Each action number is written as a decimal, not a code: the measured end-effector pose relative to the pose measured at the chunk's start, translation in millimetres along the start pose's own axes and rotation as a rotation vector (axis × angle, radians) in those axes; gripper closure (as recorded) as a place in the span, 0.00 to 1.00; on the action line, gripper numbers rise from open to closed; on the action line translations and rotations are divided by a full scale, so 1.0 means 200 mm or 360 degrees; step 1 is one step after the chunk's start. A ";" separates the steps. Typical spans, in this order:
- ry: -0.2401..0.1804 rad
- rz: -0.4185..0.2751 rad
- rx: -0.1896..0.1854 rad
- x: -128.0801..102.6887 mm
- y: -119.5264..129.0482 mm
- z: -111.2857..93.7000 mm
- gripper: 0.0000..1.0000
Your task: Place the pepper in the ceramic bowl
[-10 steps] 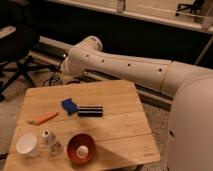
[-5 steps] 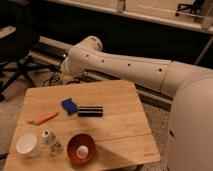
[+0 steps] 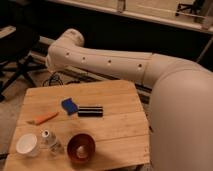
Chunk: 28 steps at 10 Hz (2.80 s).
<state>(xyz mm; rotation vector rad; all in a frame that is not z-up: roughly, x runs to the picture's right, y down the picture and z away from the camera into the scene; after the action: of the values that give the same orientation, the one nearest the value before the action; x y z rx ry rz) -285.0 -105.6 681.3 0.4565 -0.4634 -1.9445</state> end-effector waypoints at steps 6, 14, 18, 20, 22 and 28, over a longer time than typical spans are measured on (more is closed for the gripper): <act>-0.0063 -0.0714 -0.0047 0.01 -0.84 0.27 0.85; -0.0310 -0.0630 -0.0001 -0.06 -0.51 0.56 0.20; -0.0242 -0.0762 -0.0025 -0.21 -0.44 0.69 0.20; -0.0240 -0.0774 -0.0016 -0.29 -0.39 0.73 0.20; -0.0265 -0.0786 -0.0013 -0.37 -0.34 0.78 0.20; -0.0449 -0.1070 0.0030 -0.77 -0.35 0.94 0.20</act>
<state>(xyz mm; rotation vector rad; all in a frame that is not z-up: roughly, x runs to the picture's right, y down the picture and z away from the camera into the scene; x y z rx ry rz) -374.8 85.2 822.5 0.3769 -0.5536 -2.6770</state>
